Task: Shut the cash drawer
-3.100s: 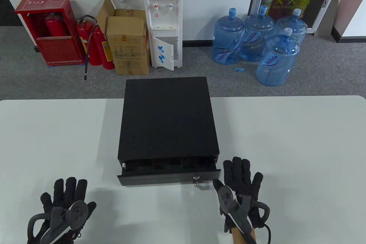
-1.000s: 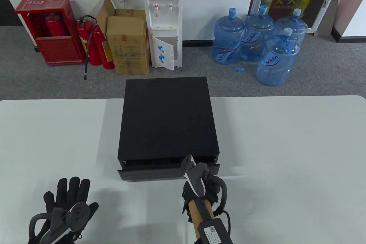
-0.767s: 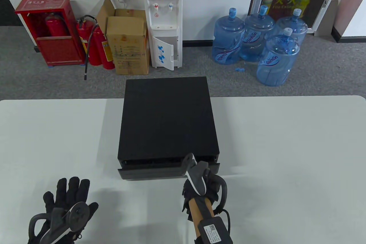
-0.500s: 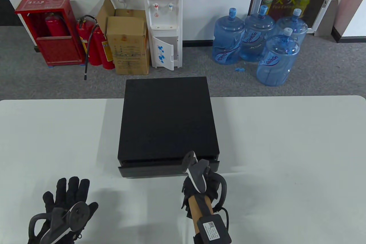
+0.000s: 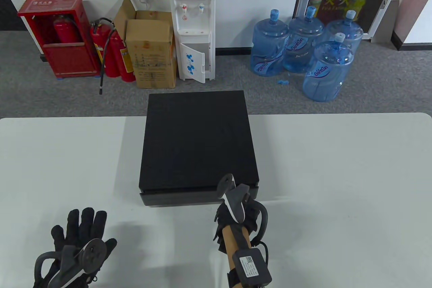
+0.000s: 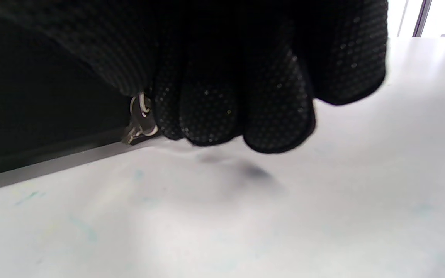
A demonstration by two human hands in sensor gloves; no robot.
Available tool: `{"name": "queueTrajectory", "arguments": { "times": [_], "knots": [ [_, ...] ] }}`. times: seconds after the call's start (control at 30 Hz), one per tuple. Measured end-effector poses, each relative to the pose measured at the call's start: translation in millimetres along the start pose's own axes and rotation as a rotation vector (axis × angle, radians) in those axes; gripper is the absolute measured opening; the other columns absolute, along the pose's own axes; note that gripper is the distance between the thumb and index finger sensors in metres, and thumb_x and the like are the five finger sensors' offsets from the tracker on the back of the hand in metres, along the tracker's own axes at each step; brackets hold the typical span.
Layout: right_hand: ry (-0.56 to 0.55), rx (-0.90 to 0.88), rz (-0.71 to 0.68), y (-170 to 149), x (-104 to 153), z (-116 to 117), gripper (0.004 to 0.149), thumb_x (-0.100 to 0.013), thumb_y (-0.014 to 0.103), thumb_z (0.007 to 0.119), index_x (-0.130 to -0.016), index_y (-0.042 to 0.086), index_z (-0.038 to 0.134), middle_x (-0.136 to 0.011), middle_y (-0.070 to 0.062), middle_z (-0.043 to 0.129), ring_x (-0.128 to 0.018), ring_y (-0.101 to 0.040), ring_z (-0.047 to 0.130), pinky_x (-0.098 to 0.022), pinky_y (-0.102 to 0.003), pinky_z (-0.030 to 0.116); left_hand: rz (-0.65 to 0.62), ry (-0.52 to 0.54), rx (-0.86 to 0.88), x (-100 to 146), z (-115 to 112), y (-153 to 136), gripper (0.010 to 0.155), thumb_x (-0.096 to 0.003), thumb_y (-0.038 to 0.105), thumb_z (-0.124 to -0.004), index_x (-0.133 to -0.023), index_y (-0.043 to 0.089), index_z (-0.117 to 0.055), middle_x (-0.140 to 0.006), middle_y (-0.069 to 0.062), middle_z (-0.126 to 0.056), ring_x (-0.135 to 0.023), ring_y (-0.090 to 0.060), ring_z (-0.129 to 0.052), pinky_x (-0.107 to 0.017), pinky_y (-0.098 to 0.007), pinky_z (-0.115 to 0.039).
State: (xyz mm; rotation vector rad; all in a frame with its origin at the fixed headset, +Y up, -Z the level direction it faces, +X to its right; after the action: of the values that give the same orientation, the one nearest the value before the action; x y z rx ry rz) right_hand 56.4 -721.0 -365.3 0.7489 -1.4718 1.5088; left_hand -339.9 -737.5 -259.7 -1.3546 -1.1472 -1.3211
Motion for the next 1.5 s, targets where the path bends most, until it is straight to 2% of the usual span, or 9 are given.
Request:
{"name": "queueTrajectory", "arguments": {
  "times": [1.03,1.33,1.5],
  "knots": [
    [0.049,-0.023,0.051,15.7,-22.2,7.4,0.042,-0.042,0.047,0.079,-0.068,0.019,0.097,-0.058,-0.003,0.105,-0.048,-0.022,0.107,-0.047,-0.048,0.089,-0.041,0.003,-0.023,-1.4,-2.0,10.0,0.082,-0.0502,0.069,-0.045,-0.119,0.031,-0.024,-0.130,-0.011,-0.033,-0.120,-0.045,-0.027,-0.076,-0.075,-0.033],
    [-0.003,0.016,0.059,20.3,-23.3,9.0,0.043,-0.042,0.047,0.079,-0.068,0.017,0.097,-0.056,-0.003,0.106,-0.046,-0.021,0.108,-0.046,-0.047,0.090,-0.039,0.002,-0.026,-1.7,-2.2,10.2,0.081,-0.0503,0.069,-0.045,-0.119,0.031,-0.023,-0.130,-0.011,-0.033,-0.120,-0.046,-0.028,-0.076,-0.074,-0.033],
    [0.040,-0.026,0.051,15.7,-26.8,10.9,0.043,-0.042,0.048,0.080,-0.068,0.019,0.097,-0.056,-0.002,0.106,-0.046,-0.020,0.108,-0.046,-0.046,0.090,-0.041,0.000,-0.026,-1.3,-2.3,10.8,0.082,-0.0503,0.069,-0.045,-0.119,0.031,-0.024,-0.130,-0.011,-0.033,-0.120,-0.045,-0.028,-0.076,-0.074,-0.033]
  ]
}}
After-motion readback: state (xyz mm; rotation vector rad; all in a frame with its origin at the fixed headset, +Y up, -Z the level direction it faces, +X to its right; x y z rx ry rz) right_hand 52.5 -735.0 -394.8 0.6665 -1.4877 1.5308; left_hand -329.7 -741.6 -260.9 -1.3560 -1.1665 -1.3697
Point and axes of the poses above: the tracker on the back of each hand, its own y axis roughly to the thumb side, its own x axis roughly from the fingertips to the wrist, z = x × y, the point moved 4 cm from there along -x, roughly from the wrist to the fingertips
